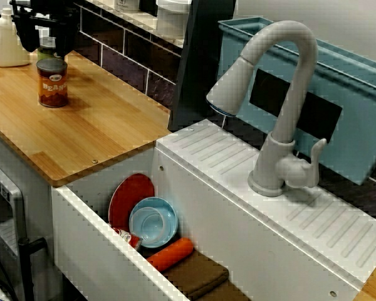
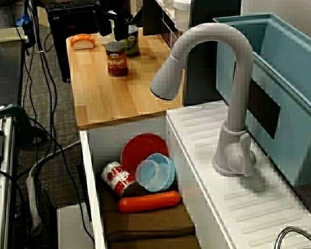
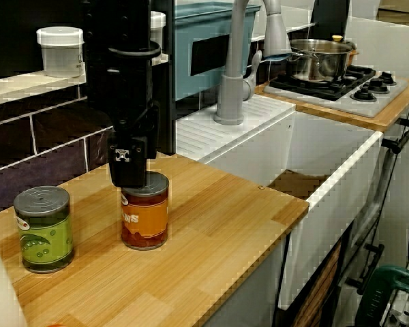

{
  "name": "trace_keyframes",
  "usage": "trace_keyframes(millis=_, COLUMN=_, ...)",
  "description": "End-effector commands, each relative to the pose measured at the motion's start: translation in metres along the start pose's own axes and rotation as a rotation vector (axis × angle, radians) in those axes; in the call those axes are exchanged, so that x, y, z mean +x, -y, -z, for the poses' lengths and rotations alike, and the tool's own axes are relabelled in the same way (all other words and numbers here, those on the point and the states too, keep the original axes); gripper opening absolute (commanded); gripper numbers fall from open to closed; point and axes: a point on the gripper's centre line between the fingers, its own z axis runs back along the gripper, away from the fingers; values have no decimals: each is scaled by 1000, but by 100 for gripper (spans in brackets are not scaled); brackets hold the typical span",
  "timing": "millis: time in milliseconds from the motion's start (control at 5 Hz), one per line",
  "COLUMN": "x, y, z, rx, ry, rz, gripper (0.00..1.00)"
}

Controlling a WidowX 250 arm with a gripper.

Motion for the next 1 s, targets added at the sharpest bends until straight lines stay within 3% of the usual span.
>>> trace_keyframes(millis=0, x=4, y=-15, z=-36, rx=-38, ry=127, rz=-61, gripper=100)
trace_keyframes(millis=400, x=4, y=-12, z=-36, rx=-69, ry=208, rz=-150, gripper=100)
trace_keyframes(millis=800, x=4, y=-11, z=-34, rx=-79, ry=236, rz=-206, gripper=100)
